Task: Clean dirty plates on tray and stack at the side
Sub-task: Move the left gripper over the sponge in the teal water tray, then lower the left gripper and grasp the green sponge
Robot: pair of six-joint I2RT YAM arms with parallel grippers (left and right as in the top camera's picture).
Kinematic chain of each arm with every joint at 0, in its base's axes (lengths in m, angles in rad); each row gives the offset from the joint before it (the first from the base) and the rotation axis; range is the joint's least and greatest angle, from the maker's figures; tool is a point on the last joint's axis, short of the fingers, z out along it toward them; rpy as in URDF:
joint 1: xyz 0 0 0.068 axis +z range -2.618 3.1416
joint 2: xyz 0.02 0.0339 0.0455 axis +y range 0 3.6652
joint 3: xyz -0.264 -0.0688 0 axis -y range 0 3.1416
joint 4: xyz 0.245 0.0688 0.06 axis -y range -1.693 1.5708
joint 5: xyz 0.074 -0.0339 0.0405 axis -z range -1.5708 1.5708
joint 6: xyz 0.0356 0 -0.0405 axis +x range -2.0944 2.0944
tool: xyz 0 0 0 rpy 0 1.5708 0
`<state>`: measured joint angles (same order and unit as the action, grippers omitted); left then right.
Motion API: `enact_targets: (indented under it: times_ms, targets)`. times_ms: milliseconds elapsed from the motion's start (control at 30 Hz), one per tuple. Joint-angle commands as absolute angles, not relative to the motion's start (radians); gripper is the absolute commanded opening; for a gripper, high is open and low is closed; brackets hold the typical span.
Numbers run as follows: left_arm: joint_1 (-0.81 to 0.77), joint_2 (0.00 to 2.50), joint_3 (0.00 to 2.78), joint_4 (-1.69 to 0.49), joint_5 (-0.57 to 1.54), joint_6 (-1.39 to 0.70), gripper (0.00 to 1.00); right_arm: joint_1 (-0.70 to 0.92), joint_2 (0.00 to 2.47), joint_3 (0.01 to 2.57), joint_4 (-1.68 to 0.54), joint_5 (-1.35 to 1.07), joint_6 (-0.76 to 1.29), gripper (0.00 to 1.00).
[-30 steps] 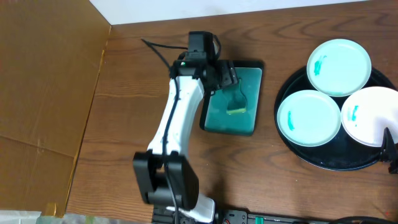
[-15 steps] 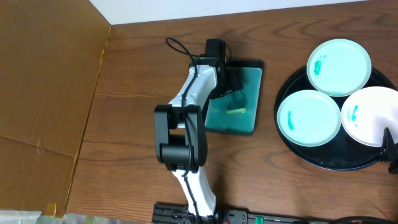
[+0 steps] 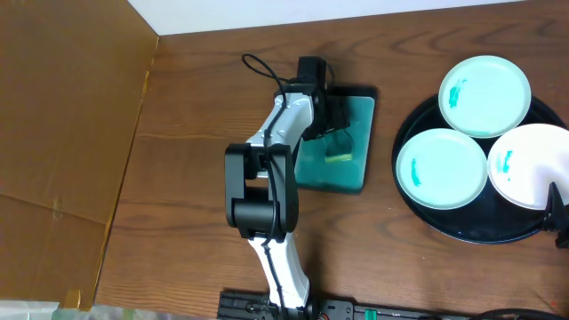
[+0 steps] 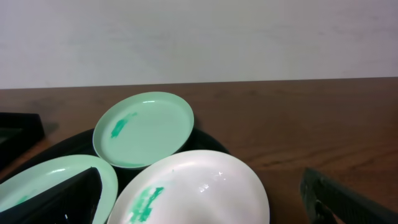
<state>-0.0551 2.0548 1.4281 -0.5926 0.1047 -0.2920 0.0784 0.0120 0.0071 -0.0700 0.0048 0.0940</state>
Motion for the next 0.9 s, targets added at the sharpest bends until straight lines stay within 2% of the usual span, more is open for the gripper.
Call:
enact_targets:
  times_ms: [0, 333, 367, 400, 433, 467, 500, 533, 567, 867]
  targets:
    - [-0.057, 2.059, 1.412, -0.59, 0.089, -0.294, 0.67, 0.087, 0.007, 0.006, -0.074, 0.014, 0.081, 0.99]
    - [-0.057, 2.059, 1.412, -0.596, 0.088, -0.294, 0.13, 0.087, 0.007, 0.006, -0.074, 0.014, 0.081, 0.99]
    - [-0.057, 2.059, 1.412, -0.596, 0.088, -0.294, 0.13, 0.087, 0.007, 0.006, -0.074, 0.014, 0.081, 0.99]
    - [-0.057, 2.059, 1.412, -0.596, 0.088, -0.294, 0.15, 0.087, 0.007, 0.006, -0.074, 0.014, 0.081, 0.99]
    - [-0.057, 2.059, 1.412, -0.597, 0.089, -0.294, 0.3, 0.087, 0.007, 0.006, -0.074, 0.014, 0.081, 0.99]
    - [-0.057, 2.059, 1.412, -0.6, 0.089, -0.294, 0.54, 0.087, 0.007, 0.006, -0.074, 0.014, 0.081, 0.99]
    - [-0.057, 2.059, 1.412, -0.604, 0.089, -0.294, 0.7, 0.087, 0.007, 0.006, -0.074, 0.014, 0.081, 0.99]
    - [-0.057, 2.058, 1.412, -0.609, 0.089, -0.294, 0.82, 0.087, 0.007, 0.006, -0.074, 0.014, 0.081, 0.99]
    - [-0.057, 2.056, 1.415, -0.619, 0.089, -0.294, 0.86, 0.087, 0.007, 0.006, -0.074, 0.014, 0.081, 0.99]
    - [-0.057, 1.978, 1.443, -0.74, 0.171, -0.294, 0.87, 0.087, 0.007, 0.005, -0.074, 0.014, 0.081, 0.99]
